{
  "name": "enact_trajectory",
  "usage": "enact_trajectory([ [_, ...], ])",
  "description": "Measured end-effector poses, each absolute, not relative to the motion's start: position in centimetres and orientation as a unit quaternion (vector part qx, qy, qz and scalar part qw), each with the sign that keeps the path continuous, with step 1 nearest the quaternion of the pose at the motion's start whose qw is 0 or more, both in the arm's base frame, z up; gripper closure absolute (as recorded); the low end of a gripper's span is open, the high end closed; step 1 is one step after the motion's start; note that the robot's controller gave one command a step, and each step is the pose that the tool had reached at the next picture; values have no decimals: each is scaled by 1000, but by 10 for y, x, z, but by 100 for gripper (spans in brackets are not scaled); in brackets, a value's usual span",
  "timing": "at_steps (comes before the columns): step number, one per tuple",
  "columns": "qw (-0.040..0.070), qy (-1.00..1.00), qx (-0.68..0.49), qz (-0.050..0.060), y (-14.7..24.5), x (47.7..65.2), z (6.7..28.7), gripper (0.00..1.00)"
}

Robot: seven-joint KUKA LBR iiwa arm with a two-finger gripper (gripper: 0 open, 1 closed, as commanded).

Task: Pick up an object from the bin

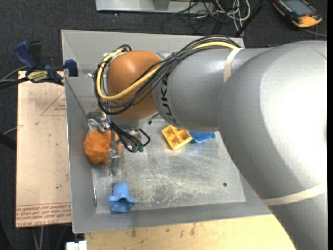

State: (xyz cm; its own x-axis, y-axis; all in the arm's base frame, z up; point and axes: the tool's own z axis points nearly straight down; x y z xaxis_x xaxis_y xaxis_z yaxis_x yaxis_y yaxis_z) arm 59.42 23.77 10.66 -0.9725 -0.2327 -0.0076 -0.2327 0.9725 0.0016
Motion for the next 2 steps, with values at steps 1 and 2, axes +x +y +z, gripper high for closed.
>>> enact_trajectory([
  [1,12,987,-158,2,246,596,79,100],
  [2,12,987,-157,2,246,596,79,100],
])
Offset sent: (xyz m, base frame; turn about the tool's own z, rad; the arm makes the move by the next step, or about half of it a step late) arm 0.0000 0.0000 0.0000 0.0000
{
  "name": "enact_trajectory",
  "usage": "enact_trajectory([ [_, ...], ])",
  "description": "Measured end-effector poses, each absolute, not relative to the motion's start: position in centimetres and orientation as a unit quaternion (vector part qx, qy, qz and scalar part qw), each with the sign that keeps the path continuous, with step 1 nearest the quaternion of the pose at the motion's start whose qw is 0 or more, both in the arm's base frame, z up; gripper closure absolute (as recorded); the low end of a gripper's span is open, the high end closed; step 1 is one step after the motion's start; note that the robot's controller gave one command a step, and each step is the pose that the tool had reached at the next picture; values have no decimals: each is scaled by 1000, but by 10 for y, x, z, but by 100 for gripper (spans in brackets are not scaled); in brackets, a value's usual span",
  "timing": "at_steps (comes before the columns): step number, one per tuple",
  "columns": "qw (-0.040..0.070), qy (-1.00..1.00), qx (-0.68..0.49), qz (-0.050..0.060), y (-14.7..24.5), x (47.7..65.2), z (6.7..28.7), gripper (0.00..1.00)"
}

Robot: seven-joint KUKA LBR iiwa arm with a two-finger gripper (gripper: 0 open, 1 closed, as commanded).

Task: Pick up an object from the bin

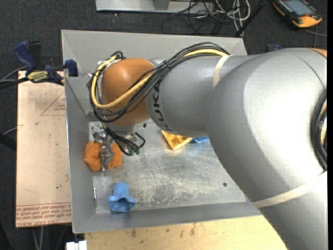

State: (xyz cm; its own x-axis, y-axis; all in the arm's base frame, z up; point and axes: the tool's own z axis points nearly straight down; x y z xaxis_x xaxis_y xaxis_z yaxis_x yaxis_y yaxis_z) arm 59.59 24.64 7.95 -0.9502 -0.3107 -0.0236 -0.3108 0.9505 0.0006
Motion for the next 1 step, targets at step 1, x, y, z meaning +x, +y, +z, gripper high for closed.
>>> enact_trajectory([
  [1,11,988,-157,2,246,596,81,100],
])
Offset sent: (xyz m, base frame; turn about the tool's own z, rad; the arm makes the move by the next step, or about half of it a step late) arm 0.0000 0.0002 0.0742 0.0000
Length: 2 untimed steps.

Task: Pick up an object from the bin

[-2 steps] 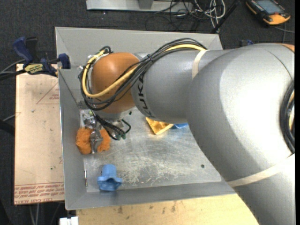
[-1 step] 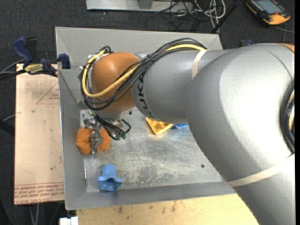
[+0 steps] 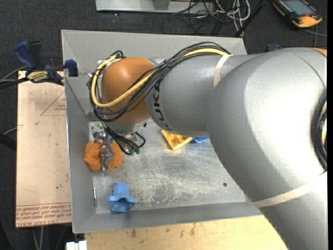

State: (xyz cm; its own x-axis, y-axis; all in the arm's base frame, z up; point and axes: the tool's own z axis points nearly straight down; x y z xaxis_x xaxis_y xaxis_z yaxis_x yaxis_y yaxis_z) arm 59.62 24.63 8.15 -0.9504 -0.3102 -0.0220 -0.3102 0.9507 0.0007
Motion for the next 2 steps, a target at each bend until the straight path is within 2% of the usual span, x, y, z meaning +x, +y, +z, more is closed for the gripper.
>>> enact_trajectory([
  [1,7,988,-157,1,246,595,89,100],
  [2,1,988,-157,0,245,592,108,100],
])
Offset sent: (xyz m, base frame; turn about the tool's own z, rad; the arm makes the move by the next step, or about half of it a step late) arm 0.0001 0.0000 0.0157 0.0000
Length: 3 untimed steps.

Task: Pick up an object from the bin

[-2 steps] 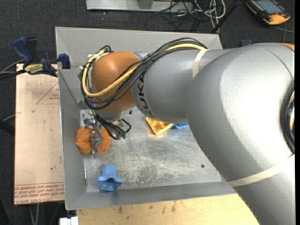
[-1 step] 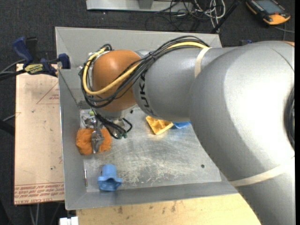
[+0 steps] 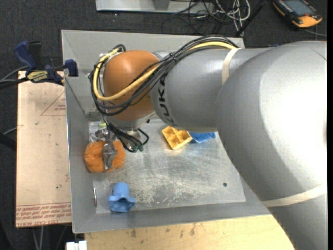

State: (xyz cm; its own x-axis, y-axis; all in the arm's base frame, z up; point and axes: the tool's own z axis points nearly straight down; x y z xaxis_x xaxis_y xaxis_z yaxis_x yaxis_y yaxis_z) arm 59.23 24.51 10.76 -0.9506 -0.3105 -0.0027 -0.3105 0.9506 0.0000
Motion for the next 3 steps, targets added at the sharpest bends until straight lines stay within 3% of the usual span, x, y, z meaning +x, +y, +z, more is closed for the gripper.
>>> enact_trajectory([
  [3,1,987,-158,1,246,592,156,100],
])
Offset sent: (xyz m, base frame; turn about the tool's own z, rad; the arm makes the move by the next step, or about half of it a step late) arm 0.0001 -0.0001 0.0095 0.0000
